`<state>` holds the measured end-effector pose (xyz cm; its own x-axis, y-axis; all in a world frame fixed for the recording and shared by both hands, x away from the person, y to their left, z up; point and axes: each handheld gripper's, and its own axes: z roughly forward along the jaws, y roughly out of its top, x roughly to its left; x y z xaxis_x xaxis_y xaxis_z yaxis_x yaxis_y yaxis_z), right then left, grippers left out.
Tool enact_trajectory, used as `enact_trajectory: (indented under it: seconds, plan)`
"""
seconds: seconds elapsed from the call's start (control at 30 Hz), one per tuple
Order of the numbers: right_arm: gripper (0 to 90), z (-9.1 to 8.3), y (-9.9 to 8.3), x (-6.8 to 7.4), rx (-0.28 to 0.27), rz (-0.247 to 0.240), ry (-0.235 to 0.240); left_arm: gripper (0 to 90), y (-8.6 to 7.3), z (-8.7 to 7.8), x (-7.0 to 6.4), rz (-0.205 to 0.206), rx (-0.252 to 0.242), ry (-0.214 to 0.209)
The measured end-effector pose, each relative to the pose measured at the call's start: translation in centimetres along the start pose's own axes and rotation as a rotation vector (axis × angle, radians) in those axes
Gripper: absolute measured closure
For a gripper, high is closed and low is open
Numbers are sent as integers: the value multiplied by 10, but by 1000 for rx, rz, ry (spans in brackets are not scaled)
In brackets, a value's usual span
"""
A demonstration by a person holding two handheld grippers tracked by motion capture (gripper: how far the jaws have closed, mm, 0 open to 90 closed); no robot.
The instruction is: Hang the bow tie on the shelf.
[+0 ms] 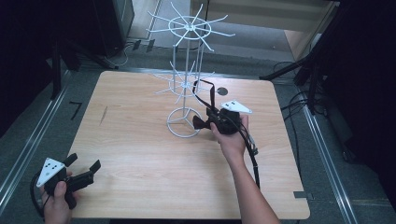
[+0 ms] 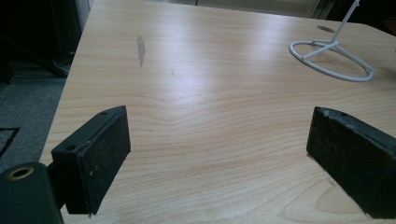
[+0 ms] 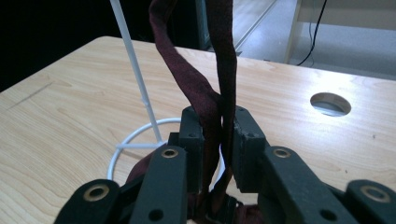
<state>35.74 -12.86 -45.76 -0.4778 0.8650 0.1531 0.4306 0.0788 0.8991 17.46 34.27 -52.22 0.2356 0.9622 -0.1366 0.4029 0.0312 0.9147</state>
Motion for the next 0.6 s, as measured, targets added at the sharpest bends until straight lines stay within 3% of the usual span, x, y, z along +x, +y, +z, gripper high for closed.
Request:
enact_trajectory:
  seconds: [0.37, 0.47, 0.57, 0.6]
  plan:
    - [650, -3, -10, -7, 4, -4, 30, 68, 0, 0, 0, 1, 1, 1]
    - [543, -6, -12, -8, -3, -8, 30, 67, 0, 0, 0, 2, 1, 0]
    - [370, -11, -15, -9, 4, -15, 25, 68, 0, 0, 0, 2, 1, 0]
    - [370, -11, -15, -9, 4, -15, 25, 68, 0, 0, 0, 2, 1, 0]
